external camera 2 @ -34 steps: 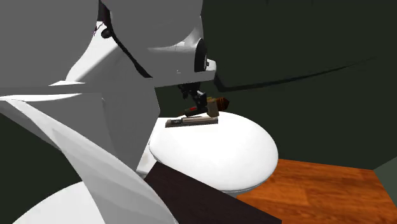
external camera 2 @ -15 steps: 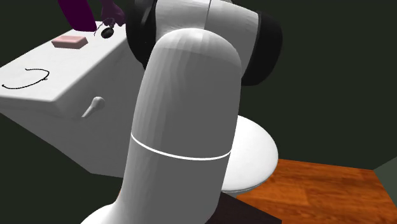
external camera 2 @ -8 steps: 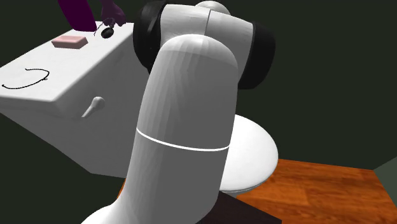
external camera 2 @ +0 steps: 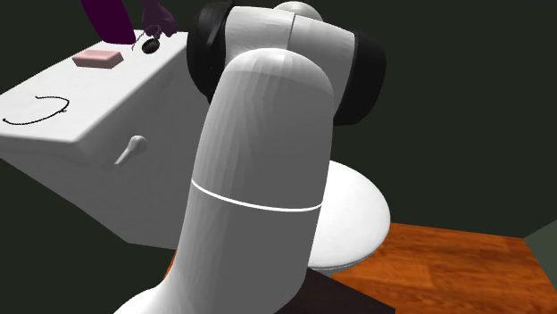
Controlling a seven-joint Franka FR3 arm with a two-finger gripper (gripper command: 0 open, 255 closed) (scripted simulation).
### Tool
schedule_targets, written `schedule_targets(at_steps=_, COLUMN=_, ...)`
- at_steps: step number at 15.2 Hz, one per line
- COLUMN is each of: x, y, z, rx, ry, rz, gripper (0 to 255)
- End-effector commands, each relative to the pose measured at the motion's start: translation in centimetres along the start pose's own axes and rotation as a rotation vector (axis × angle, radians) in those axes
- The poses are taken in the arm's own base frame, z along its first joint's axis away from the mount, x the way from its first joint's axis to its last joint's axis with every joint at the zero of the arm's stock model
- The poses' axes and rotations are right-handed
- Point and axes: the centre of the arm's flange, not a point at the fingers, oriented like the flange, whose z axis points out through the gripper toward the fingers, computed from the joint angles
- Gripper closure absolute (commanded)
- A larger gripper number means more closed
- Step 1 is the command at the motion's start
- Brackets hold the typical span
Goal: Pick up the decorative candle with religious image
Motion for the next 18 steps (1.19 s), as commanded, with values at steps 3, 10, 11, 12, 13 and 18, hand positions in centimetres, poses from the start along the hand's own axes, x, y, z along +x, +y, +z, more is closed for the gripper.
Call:
schedule_targets(at_steps=3, x=0.3, y=0.0, z=-1.0, rx=-0.001, ry=0.0, rz=0.0, gripper=255)
schedule_targets(at_steps=10, x=0.8, y=-0.2, z=-4.6, rx=-0.001, ry=0.0, rz=0.0, gripper=255)
schedule_targets(at_steps=11, x=0.9, y=-0.2, z=-5.1, rx=-0.001, ry=0.0, rz=0.0, gripper=255)
schedule_targets(at_steps=12, x=1.0, y=-0.2, z=-5.6, rx=-0.001, ry=0.0, rz=0.0, gripper=255)
schedule_targets(at_steps=13, x=1.1, y=-0.2, z=-6.2, rx=-0.001, ry=0.0, rz=0.0, gripper=255)
schedule_targets(at_steps=18, x=1.4, y=-0.3, z=-7.8, rx=-0.001, ry=0.0, rz=0.0, gripper=255)
